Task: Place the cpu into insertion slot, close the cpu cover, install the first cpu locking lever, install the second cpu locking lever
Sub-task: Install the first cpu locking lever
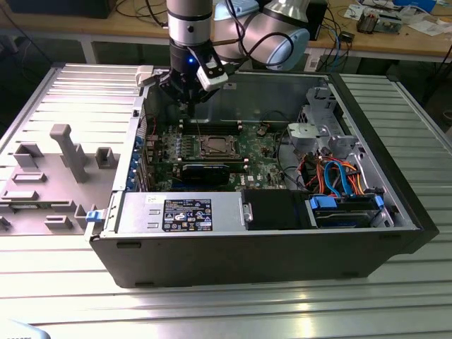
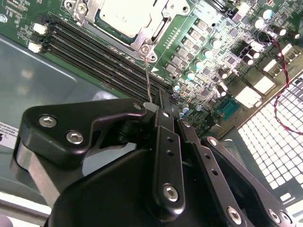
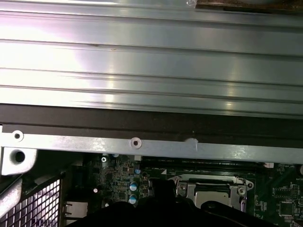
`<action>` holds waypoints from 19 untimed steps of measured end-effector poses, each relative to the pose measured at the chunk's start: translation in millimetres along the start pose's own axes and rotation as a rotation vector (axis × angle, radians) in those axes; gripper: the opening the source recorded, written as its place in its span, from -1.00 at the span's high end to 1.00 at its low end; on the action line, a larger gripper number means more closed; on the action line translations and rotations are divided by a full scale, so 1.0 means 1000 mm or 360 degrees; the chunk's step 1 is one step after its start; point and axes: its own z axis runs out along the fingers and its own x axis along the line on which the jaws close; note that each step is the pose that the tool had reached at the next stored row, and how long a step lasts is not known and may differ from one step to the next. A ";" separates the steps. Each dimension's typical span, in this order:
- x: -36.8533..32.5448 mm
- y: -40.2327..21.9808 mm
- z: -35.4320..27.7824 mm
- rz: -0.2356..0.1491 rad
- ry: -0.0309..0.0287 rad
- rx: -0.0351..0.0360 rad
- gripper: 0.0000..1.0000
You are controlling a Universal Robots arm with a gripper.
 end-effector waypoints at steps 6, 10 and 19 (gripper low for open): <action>-0.0027 -0.0002 0.0002 0.0000 0.00000 0.0000 0.79; -0.0046 -0.0003 0.0002 0.0000 0.00000 0.0000 0.79; -0.0089 -0.0005 0.0006 0.0000 -0.00001 0.0000 0.79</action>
